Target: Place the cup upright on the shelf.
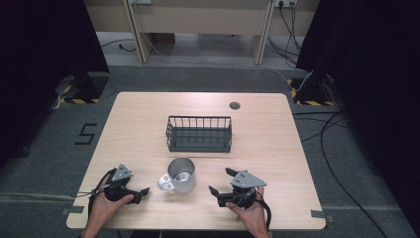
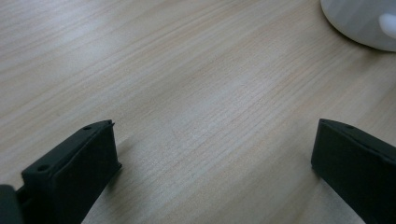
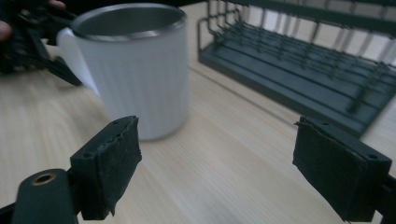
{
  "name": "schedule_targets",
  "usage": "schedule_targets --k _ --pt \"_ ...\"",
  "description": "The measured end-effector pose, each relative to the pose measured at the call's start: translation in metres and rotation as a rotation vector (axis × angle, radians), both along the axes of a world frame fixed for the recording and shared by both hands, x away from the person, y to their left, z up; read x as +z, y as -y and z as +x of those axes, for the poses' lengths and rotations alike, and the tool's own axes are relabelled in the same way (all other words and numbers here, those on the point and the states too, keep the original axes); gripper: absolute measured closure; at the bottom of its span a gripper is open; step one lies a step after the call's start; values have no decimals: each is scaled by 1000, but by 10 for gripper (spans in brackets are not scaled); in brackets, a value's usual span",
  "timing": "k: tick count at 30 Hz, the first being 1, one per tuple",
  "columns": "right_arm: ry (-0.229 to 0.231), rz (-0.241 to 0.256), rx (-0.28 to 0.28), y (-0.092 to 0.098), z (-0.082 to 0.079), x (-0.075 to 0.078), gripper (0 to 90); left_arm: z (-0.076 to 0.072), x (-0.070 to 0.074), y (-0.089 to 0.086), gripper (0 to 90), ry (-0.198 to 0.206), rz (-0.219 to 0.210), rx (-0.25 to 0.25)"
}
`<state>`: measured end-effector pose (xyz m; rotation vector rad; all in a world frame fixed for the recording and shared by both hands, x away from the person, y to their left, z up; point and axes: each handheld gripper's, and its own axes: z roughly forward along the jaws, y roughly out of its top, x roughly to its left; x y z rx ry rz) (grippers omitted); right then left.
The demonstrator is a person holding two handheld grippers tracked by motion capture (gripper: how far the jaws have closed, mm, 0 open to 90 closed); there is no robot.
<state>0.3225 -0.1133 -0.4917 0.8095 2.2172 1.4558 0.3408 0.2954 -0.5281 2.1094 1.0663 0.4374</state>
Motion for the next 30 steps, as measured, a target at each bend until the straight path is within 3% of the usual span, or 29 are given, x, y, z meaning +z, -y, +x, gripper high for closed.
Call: schedule_targets --k 3,12,20,30 --pt "18 13 39 -14 1 9 153 0 0 0 0 0 1 0" --pt "39 25 87 -38 13 23 152 0 0 0 0 0 0 -3" --pt "27 98 126 -52 20 13 149 0 0 0 0 0 1 -4" --pt "14 138 168 -70 28 4 94 0 0 0 0 0 0 -7"
